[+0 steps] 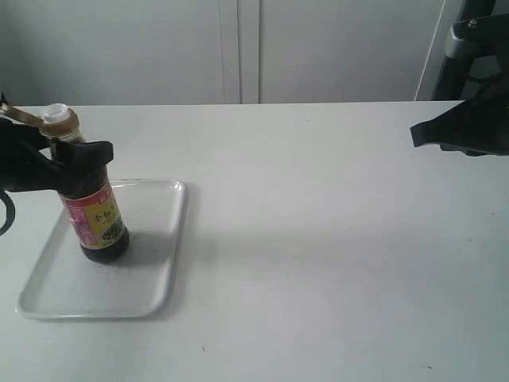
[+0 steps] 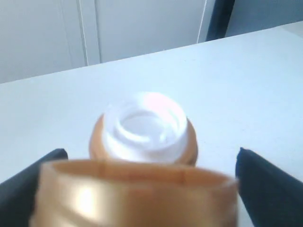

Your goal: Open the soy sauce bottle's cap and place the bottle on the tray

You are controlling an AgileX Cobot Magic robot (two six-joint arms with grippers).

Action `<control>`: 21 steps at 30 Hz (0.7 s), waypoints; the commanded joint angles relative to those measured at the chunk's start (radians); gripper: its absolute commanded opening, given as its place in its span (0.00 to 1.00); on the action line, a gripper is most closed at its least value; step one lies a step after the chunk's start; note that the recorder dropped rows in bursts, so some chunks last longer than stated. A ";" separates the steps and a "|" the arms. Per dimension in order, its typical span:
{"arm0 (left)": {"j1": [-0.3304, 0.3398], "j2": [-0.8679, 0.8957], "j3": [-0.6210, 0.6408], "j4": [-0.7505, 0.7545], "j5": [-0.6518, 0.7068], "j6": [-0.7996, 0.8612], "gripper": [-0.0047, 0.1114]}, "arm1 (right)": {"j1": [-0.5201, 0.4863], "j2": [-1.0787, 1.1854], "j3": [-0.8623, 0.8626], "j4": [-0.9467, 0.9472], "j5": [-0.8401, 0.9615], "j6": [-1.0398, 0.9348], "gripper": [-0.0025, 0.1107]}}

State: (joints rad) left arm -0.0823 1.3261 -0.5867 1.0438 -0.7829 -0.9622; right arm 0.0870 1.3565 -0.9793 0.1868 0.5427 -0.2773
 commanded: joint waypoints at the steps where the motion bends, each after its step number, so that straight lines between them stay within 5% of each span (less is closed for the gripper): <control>1: -0.001 -0.066 -0.002 0.013 0.033 -0.036 0.85 | -0.006 -0.003 0.005 0.005 -0.011 -0.010 0.02; 21: -0.001 -0.313 -0.031 -0.057 0.089 -0.062 0.85 | -0.006 -0.003 0.005 0.010 -0.015 -0.010 0.02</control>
State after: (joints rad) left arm -0.0823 1.0410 -0.5937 0.9937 -0.6997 -1.0096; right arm 0.0870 1.3565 -0.9793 0.1892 0.5419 -0.2773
